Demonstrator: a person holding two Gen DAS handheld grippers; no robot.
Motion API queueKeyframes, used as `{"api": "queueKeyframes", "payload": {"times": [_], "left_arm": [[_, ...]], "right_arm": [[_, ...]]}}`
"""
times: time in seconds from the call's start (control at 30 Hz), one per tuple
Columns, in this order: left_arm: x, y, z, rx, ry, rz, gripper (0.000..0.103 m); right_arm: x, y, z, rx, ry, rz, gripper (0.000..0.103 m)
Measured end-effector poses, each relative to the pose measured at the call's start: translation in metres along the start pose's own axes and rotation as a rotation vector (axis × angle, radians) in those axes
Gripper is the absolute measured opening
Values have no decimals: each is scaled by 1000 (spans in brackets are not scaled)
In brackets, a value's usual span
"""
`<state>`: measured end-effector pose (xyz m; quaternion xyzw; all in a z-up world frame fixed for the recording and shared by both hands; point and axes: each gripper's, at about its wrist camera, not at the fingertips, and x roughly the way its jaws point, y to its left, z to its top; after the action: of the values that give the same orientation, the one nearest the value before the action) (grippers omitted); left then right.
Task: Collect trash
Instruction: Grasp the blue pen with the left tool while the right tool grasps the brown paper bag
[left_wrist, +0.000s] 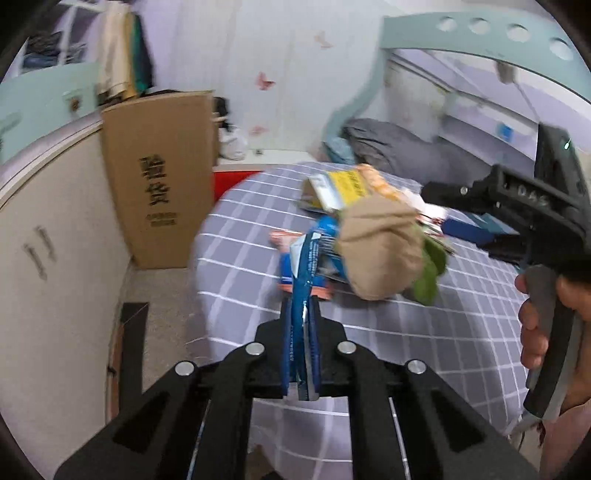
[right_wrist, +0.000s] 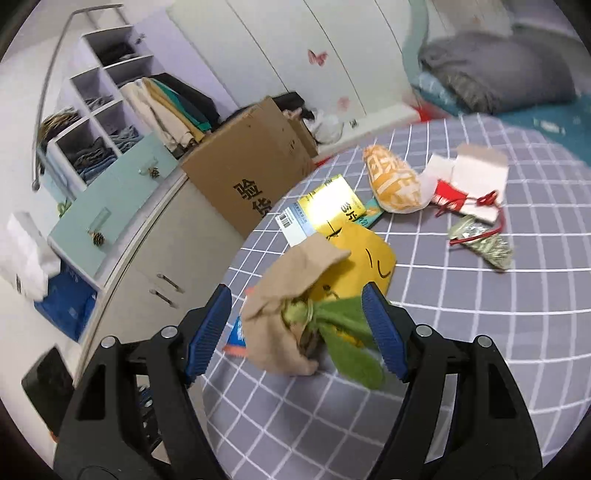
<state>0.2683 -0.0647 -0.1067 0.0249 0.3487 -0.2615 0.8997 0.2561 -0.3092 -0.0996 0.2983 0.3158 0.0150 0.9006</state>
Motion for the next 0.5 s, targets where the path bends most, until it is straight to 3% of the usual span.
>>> {"api": "queueKeyframes", "payload": {"times": [0.07, 0.17, 0.2, 0.23, 0.27, 0.3, 0.5], "left_arm": [[-3, 9, 3, -29, -4, 74, 8], [-9, 27, 9, -108, -17, 117, 8], [-12, 33, 10, -129, -24, 128, 8], [-14, 36, 10, -143, -30, 137, 8], [-16, 40, 11, -157, -34, 145, 8], [-20, 45, 11, -170, -41, 150, 8], [-41, 67, 11, -241, -73, 154, 8]], "right_arm": [[14, -1, 6, 27, 32, 13, 72], [33, 1, 11, 28, 83, -5, 57], [36, 1, 12, 26, 98, -2, 38], [36, 3, 13, 11, 85, -7, 26], [33, 6, 14, -5, 67, -15, 22], [29, 8, 15, -18, 44, -12, 12], [-3, 42, 19, -123, -59, 15, 4]]}}
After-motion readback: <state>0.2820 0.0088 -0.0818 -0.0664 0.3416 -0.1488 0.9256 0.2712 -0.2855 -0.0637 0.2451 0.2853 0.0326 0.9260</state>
